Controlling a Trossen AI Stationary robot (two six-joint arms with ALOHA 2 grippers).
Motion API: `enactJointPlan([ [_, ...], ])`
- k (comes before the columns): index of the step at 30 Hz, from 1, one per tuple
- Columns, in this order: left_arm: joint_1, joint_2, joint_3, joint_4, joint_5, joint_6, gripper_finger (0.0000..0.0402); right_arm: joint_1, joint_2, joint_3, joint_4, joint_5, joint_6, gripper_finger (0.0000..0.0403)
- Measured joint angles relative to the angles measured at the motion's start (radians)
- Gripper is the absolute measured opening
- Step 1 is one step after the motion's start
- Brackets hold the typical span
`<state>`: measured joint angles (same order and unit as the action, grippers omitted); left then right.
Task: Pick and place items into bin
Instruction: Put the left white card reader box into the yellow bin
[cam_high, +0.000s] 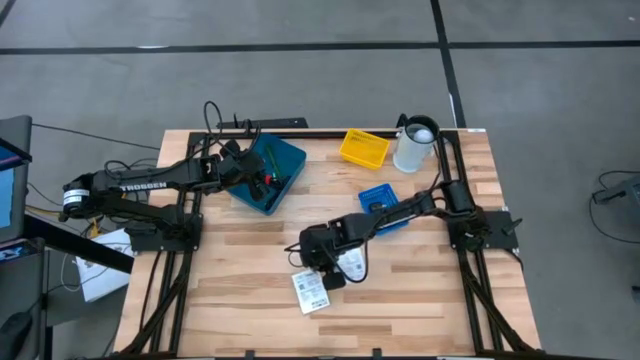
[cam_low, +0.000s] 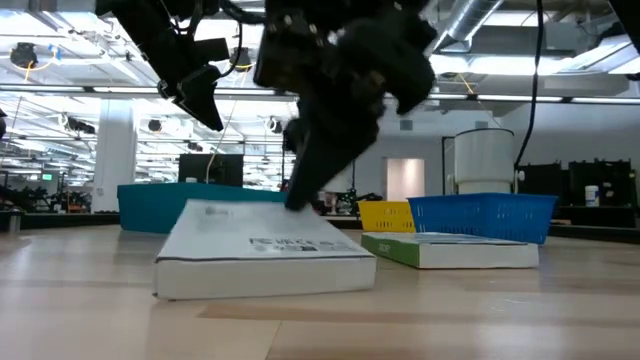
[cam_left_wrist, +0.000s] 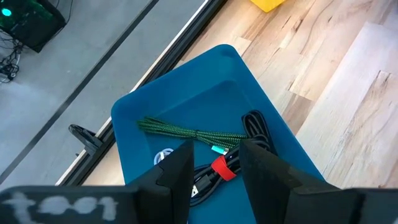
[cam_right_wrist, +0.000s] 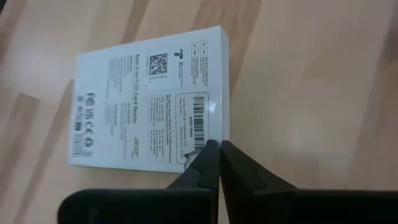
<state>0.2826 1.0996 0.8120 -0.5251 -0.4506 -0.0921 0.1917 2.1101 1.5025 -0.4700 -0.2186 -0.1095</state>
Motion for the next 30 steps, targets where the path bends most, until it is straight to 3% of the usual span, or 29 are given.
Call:
enactJointPlan([
  [14,0.000,0.000,0.000,0.000,0.000,0.000,0.0119,0.024,-0.003,0.312,-0.450,0.175,-0.031,0.0001],
  [30,0.000,0.000,0.000,0.000,0.000,0.000,0.0119,0.070,-0.005,0.578,-0.779,0.390,0.012,0.0001],
])
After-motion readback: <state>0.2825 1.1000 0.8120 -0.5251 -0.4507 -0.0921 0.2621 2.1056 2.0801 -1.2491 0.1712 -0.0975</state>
